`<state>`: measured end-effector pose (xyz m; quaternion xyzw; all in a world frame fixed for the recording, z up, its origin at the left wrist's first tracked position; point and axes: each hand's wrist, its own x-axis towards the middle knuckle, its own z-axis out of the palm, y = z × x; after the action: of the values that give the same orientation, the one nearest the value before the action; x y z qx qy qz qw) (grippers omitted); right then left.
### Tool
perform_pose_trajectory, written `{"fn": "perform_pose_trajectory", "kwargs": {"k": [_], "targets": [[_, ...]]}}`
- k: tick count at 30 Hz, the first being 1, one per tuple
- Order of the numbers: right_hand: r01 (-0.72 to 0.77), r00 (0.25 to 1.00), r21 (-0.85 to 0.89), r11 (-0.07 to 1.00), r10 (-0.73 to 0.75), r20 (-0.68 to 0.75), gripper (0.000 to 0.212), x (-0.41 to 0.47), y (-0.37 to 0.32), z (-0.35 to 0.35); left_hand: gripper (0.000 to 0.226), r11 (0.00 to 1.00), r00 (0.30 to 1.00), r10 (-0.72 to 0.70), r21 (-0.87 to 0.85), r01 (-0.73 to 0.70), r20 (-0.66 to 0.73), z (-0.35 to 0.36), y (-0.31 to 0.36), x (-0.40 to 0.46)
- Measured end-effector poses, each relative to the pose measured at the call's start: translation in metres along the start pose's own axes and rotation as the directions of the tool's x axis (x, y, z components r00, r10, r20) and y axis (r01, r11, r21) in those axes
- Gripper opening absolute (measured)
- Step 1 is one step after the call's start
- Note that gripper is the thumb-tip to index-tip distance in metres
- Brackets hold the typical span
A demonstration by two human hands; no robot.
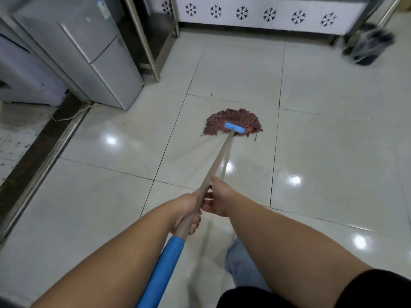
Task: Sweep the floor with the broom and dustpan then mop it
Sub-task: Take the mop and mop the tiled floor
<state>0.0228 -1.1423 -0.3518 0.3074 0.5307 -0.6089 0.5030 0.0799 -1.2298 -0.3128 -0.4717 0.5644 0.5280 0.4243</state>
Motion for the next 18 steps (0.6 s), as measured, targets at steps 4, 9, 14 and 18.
{"fn": "perform_pose_trajectory", "kwargs": {"k": [4, 9, 14, 18], "targets": [[0.097, 0.995, -0.249, 0.964, -0.095, 0.022, 0.05, -0.009, -0.081, -0.028, 0.057, 0.995, 0.997, 0.07, -0.072, -0.069, 0.017, 0.019, 0.078, 0.003], [0.217, 0.976, -0.295, 0.93, -0.211, 0.053, 0.064, -0.023, -0.129, -0.042, 0.055, 0.97, 0.99, 0.136, -0.209, -0.125, 0.038, 0.036, 0.135, -0.013], [0.367, 0.93, -0.229, 0.902, -0.358, 0.082, 0.072, -0.048, -0.155, -0.039, 0.068, 0.922, 0.975, 0.222, -0.331, -0.202, 0.024, 0.033, 0.18, -0.046], [0.493, 0.869, -0.188, 0.849, -0.491, 0.063, 0.07, -0.076, -0.175, -0.041, 0.073, 0.822, 0.879, 0.464, -0.422, -0.382, 0.108, 0.042, 0.204, -0.071]]}}
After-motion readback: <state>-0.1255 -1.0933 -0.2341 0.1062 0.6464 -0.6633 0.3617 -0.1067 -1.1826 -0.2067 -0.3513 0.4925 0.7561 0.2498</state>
